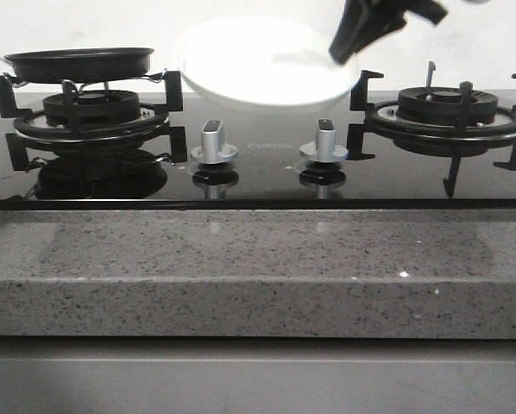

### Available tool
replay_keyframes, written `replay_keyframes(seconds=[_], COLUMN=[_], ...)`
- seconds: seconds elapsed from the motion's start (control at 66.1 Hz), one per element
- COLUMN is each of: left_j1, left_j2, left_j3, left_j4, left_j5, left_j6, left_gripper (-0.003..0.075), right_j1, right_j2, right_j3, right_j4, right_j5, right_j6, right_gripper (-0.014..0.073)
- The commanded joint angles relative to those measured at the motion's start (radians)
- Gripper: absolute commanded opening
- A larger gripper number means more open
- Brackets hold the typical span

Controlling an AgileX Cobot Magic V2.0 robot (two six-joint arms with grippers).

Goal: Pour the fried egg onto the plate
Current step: 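Grasp the plate rim with the right gripper and lift it up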

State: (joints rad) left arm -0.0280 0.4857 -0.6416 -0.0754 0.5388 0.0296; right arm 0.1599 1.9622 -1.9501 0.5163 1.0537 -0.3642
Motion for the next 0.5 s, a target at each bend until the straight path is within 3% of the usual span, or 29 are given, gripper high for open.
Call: replay_keyframes(seconds=[0.0,0.121,0.272,0.484], left_j1=[-0.007,-0.007,-0.007,-0.007], left_j2=[0.013,0.013,0.013,0.013], left_j3=[-0.026,-0.026,-0.026,-0.026], left_j4=[-0.009,-0.009,-0.009,-0.009], left_j5=[-0.076,-0.076,-0.076,-0.076], left_j6=[-0.01,-0.01,-0.01,-0.01], left_gripper=[0.0428,0.0428,0.0428,0.0428], right_j1=[-0.002,-0.001,0.032,0.103], right_j2=[-0.123,-0.226,-0.372,-0.437], right_j3=[-0.014,0.09,0.346,0.517], right_j4=[0.049,0.049,0.027,-0.013], right_j5=[0.005,-0.015,-0.114,-0.176], right_j6=[0.009,0.02,0.018,0.018], right_gripper=[-0.0066,-0.0066,-0.0066,-0.0066])
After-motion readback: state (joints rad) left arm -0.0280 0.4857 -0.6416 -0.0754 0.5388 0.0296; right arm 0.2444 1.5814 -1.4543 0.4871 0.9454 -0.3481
